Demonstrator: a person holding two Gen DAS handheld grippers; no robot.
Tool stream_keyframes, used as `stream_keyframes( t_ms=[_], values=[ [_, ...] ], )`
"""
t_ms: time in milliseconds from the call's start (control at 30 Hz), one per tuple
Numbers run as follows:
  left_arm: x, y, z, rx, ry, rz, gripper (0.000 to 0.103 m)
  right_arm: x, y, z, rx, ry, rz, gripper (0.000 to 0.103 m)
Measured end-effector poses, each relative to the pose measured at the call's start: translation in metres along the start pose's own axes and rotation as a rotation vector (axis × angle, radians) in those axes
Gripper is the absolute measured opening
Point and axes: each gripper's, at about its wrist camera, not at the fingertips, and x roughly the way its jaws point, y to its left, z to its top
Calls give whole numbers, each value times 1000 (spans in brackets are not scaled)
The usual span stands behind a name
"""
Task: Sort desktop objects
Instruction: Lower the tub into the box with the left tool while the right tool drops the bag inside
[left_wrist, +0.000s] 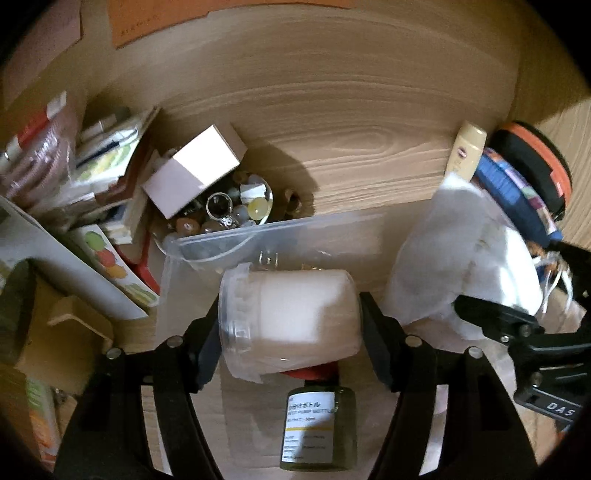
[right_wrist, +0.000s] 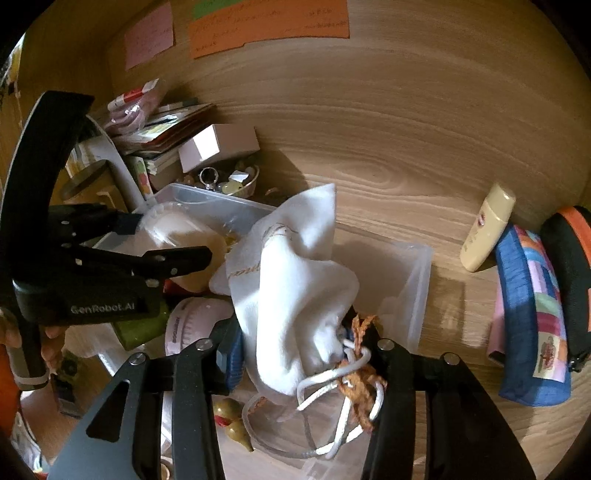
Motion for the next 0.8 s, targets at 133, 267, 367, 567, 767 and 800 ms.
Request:
stream_keyframes(
  t_ms=[133, 267, 367, 567, 767, 800],
  values=[
    [-1, 0, -1, 6, 5, 22, 73, -6, 2, 0, -11, -28, -24, 66],
    [-4, 4, -1, -11, 0, 33, 77, -9, 1, 0, -11, -39, -9, 76],
    [-9, 7, -1, -19, -10, 31, 80, -10, 0, 0, -5, -44, 7, 76],
    [-36, 10, -2, -17, -64, 45, 92, -22, 2, 0, -9, -95, 64, 78],
    [-60, 12, -6, -15, -86, 75, 97, -36, 6, 0, -18, -139, 93, 86],
    [-61, 12, -7, -21, -83, 74, 97, -38, 7, 0, -19, -141, 107, 89]
  ],
)
